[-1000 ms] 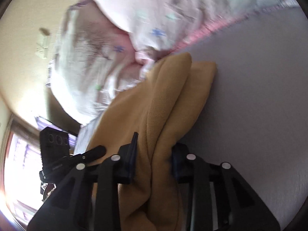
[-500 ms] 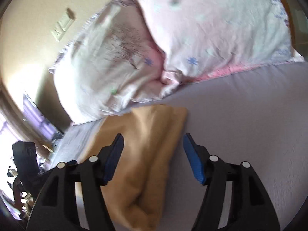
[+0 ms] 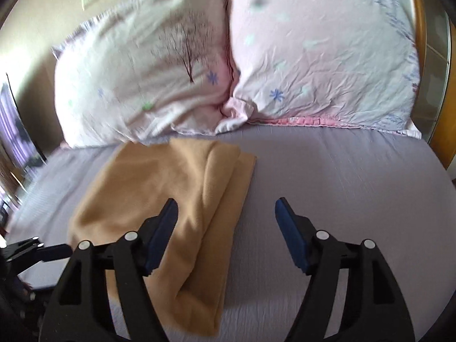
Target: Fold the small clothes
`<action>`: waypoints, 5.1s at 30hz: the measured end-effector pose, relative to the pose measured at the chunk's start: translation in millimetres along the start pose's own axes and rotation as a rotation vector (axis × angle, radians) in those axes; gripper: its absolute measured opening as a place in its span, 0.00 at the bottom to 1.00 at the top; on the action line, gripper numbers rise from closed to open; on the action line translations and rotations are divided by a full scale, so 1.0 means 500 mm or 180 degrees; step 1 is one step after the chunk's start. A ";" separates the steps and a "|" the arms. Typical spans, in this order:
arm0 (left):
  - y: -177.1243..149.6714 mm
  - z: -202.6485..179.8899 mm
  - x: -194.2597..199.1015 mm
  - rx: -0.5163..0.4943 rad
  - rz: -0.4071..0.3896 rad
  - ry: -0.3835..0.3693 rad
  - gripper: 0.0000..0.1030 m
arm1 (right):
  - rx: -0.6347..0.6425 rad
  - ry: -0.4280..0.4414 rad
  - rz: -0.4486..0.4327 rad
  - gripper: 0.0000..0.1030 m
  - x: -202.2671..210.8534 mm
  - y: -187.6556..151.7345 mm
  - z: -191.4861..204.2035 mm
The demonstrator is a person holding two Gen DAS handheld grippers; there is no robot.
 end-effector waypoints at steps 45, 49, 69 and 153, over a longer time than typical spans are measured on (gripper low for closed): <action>-0.098 0.100 -0.041 0.0122 0.0135 0.1606 0.99 | 0.0358 -0.0299 0.0803 0.98 0.010 -0.200 0.151; -0.098 0.101 -0.041 0.0146 0.0124 0.1607 0.99 | 0.0360 -0.0296 0.0803 0.98 0.010 -0.200 0.150; -0.093 0.106 -0.046 0.0195 0.0258 0.1668 0.99 | 0.0356 -0.0301 0.0801 0.98 0.011 -0.202 0.151; -0.095 0.104 -0.047 0.0189 0.0244 0.1665 0.99 | 0.0338 -0.0319 0.0796 0.98 0.012 -0.201 0.153</action>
Point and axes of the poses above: each gripper's, at about its wrist camera, not at the fingertips, and x roughly against the way its jaws point, z to its left, y to its top, the point moved 7 cm from there along -x, roughly the way its jaws point, and after that the axes turned 15 degrees about x, right-handed, at the moved point
